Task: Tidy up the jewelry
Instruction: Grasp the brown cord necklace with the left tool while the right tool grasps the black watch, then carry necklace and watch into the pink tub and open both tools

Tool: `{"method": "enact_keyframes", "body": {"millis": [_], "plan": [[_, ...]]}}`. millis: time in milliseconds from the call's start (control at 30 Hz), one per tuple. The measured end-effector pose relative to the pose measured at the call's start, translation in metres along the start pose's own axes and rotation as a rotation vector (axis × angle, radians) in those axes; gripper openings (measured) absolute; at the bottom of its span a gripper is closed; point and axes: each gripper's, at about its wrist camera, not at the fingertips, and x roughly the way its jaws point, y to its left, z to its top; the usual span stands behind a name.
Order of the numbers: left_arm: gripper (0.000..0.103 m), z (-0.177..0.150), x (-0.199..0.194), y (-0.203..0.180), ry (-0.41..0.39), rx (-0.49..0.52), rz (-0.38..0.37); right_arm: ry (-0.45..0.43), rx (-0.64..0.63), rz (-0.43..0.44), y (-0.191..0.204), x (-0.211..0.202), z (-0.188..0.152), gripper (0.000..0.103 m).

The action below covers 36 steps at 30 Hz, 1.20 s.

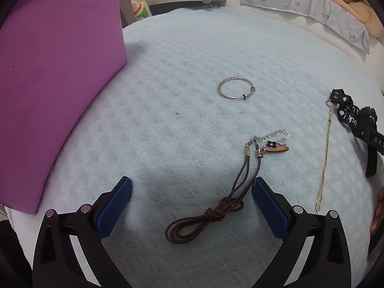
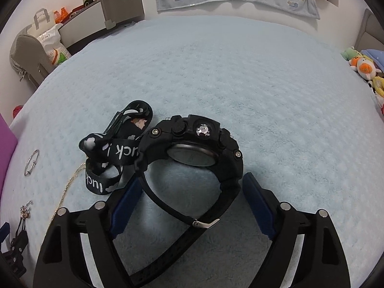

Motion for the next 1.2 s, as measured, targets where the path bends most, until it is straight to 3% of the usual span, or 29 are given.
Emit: {"method": "enact_keyframes", "body": {"millis": [100, 167, 233, 267, 333, 767, 933, 1200], "plan": [[0.083, 0.000, -0.004, -0.002, -0.017, 0.005, -0.009, -0.011, 0.006, 0.003, -0.003, -0.005, -0.004, 0.072], [0.057, -0.001, -0.008, -0.002, -0.037, 0.016, -0.023, -0.023, 0.016, 0.008, -0.007, -0.009, -0.009, 0.065], [0.044, -0.002, -0.011, -0.004, -0.047, 0.024, -0.012, -0.032, 0.012, 0.020, -0.009, -0.013, -0.012, 0.061], [0.026, -0.002, -0.011, -0.004, -0.049, 0.025, -0.036, -0.034, 0.008, 0.017, -0.008, -0.014, -0.013, 0.060], [0.012, -0.004, -0.015, -0.006, -0.057, 0.036, -0.051, -0.037, 0.011, 0.022, -0.009, -0.016, -0.015, 0.060], [0.009, -0.005, -0.064, 0.010, -0.102, 0.027, -0.178, -0.058, 0.088, 0.077, -0.016, -0.057, -0.055, 0.060], [0.009, -0.002, -0.095, 0.017, -0.140, 0.056, -0.212, -0.063, 0.095, 0.081, -0.009, -0.089, -0.080, 0.060], [0.009, -0.004, -0.134, 0.037, -0.178, 0.065, -0.234, -0.094, 0.112, 0.110, 0.012, -0.143, -0.092, 0.060]]}}
